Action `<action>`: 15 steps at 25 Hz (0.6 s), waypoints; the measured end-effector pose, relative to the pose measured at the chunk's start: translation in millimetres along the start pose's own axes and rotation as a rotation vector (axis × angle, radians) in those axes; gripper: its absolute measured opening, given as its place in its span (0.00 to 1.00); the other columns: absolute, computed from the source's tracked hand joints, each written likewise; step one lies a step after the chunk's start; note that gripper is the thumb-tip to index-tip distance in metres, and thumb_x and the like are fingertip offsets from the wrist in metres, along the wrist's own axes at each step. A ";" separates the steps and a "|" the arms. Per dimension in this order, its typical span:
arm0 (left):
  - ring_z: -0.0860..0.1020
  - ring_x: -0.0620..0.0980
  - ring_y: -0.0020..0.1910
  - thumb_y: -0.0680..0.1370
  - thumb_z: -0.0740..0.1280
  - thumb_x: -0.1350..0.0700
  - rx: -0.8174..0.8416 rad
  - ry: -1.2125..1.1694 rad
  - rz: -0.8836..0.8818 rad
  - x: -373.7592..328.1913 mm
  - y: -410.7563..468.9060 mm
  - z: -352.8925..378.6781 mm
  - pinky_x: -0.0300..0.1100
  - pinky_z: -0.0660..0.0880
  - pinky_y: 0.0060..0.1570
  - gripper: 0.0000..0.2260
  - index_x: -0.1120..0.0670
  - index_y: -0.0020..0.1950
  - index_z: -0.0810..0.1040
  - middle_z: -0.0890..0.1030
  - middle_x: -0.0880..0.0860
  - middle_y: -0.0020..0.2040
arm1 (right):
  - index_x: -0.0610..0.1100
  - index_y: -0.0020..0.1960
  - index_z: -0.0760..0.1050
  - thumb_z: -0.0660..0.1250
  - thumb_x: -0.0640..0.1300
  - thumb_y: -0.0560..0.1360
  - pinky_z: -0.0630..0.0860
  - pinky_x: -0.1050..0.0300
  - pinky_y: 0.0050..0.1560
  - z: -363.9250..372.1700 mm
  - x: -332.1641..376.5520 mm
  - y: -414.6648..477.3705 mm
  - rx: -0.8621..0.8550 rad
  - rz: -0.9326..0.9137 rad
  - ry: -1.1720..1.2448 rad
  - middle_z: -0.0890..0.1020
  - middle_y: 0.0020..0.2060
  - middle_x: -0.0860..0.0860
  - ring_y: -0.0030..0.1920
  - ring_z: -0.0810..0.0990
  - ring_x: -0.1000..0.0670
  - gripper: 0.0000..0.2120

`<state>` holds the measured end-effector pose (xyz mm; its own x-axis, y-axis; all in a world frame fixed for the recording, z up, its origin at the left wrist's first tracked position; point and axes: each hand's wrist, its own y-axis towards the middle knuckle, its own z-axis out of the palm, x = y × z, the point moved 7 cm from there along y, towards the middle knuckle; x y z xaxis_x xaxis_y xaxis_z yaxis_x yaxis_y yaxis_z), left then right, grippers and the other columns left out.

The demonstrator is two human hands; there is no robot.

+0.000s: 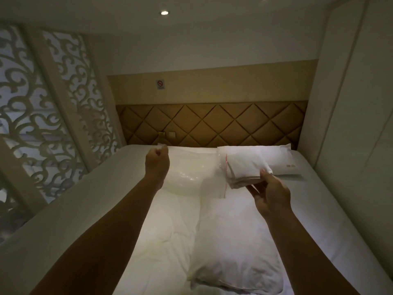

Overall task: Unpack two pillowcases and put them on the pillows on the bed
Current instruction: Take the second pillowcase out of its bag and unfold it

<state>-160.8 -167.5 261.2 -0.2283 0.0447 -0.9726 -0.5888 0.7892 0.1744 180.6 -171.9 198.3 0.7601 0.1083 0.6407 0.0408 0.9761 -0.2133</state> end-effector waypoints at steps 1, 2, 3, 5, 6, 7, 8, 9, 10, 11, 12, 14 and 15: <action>0.66 0.48 0.31 0.81 0.58 0.43 -0.003 -0.005 -0.059 12.6 2.8 -6.9 0.39 0.64 0.28 0.17 0.54 0.39 0.69 0.68 0.54 0.35 | 0.39 0.64 0.70 0.67 0.36 0.77 0.78 0.37 0.57 -5.6 -6.2 2.8 -0.017 0.012 -0.007 0.78 0.60 0.37 0.57 0.80 0.36 0.16; 0.66 0.49 0.31 0.81 0.58 0.43 -0.005 -0.014 -0.125 27.5 5.3 -13.5 0.40 0.64 0.29 0.18 0.55 0.41 0.71 0.68 0.54 0.35 | 0.39 0.64 0.70 0.67 0.36 0.77 0.78 0.37 0.56 -11.4 -14.7 6.3 -0.039 0.026 -0.021 0.78 0.60 0.37 0.57 0.80 0.36 0.16; 0.66 0.50 0.31 0.81 0.59 0.43 -0.001 -0.022 -0.182 41.8 6.1 -18.7 0.40 0.64 0.30 0.18 0.57 0.42 0.73 0.69 0.55 0.35 | 0.38 0.64 0.69 0.67 0.36 0.77 0.79 0.38 0.56 -17.3 -23.6 8.6 -0.061 0.038 -0.038 0.77 0.60 0.37 0.56 0.80 0.36 0.16; 0.68 0.52 0.33 0.80 0.61 0.41 0.029 -0.030 -0.254 69.7 4.8 -22.8 0.42 0.67 0.31 0.20 0.58 0.45 0.75 0.71 0.55 0.36 | 0.37 0.63 0.70 0.67 0.36 0.77 0.79 0.38 0.55 -29.3 -43.7 12.4 -0.108 0.062 -0.076 0.78 0.59 0.36 0.55 0.81 0.36 0.15; 0.68 0.53 0.34 0.79 0.63 0.40 0.057 -0.026 -0.279 83.5 2.3 -21.7 0.43 0.68 0.32 0.21 0.59 0.45 0.75 0.71 0.55 0.36 | 0.37 0.62 0.71 0.67 0.36 0.77 0.79 0.38 0.55 -35.7 -53.5 13.2 -0.129 0.078 -0.100 0.78 0.59 0.36 0.55 0.81 0.37 0.14; 0.67 0.53 0.34 0.77 0.65 0.39 0.095 -0.018 -0.304 98.4 -0.5 -19.2 0.44 0.69 0.32 0.22 0.59 0.45 0.75 0.70 0.56 0.36 | 0.37 0.62 0.71 0.67 0.36 0.77 0.79 0.38 0.55 -42.6 -64.1 14.5 -0.150 0.096 -0.122 0.78 0.59 0.36 0.54 0.82 0.37 0.14; 0.67 0.52 0.33 0.75 0.69 0.39 0.140 -0.009 -0.323 111.9 -4.6 -15.5 0.44 0.69 0.32 0.21 0.59 0.44 0.74 0.70 0.55 0.36 | 0.37 0.62 0.71 0.67 0.36 0.77 0.79 0.39 0.54 -49.3 -72.8 14.3 -0.166 0.114 -0.141 0.78 0.59 0.36 0.54 0.82 0.37 0.14; 0.69 0.51 0.33 0.73 0.73 0.41 0.190 0.004 -0.341 124.3 -9.0 -10.4 0.44 0.71 0.34 0.21 0.59 0.43 0.74 0.72 0.54 0.36 | 0.36 0.63 0.72 0.67 0.36 0.77 0.79 0.39 0.54 -55.8 -80.0 13.2 -0.182 0.129 -0.158 0.79 0.59 0.36 0.54 0.82 0.37 0.15; 0.72 0.51 0.35 0.71 0.76 0.45 0.237 0.019 -0.358 135.7 -13.2 -4.8 0.44 0.73 0.36 0.19 0.60 0.45 0.77 0.76 0.54 0.39 | 0.36 0.63 0.72 0.67 0.36 0.77 0.79 0.39 0.54 -62.7 -85.7 11.5 -0.201 0.139 -0.169 0.79 0.58 0.36 0.54 0.82 0.37 0.15; 0.75 0.52 0.37 0.70 0.78 0.50 0.270 0.037 -0.367 145.2 -16.6 0.9 0.45 0.74 0.38 0.17 0.60 0.48 0.79 0.79 0.54 0.42 | 0.36 0.63 0.71 0.67 0.36 0.77 0.79 0.38 0.55 -69.3 -88.9 9.3 -0.220 0.142 -0.178 0.79 0.58 0.36 0.54 0.82 0.37 0.16; 0.76 0.52 0.37 0.71 0.78 0.54 0.295 0.053 -0.372 153.0 -20.4 8.2 0.44 0.75 0.37 0.14 0.61 0.50 0.80 0.80 0.55 0.44 | 0.36 0.64 0.71 0.67 0.36 0.77 0.78 0.37 0.56 -77.0 -89.3 6.6 -0.242 0.137 -0.182 0.79 0.58 0.36 0.55 0.82 0.37 0.16; 0.74 0.52 0.33 0.74 0.74 0.61 0.314 0.079 -0.379 162.9 -28.2 21.4 0.43 0.74 0.33 0.09 0.62 0.51 0.79 0.78 0.57 0.43 | 0.35 0.65 0.71 0.67 0.36 0.77 0.78 0.37 0.56 -91.3 -85.5 0.6 -0.273 0.124 -0.190 0.79 0.58 0.36 0.55 0.81 0.37 0.17; 0.75 0.52 0.33 0.75 0.72 0.61 0.309 0.098 -0.378 167.4 -31.5 26.7 0.44 0.76 0.34 0.07 0.62 0.51 0.78 0.78 0.57 0.43 | 0.35 0.65 0.71 0.67 0.36 0.78 0.79 0.38 0.55 -99.5 -82.2 -2.4 -0.288 0.117 -0.196 0.79 0.58 0.36 0.54 0.81 0.37 0.17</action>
<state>-159.8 -168.5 88.8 -0.1231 -0.3258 -0.9374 -0.3906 0.8843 -0.2560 182.6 -201.9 72.7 0.6331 0.2771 0.7228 0.1630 0.8651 -0.4744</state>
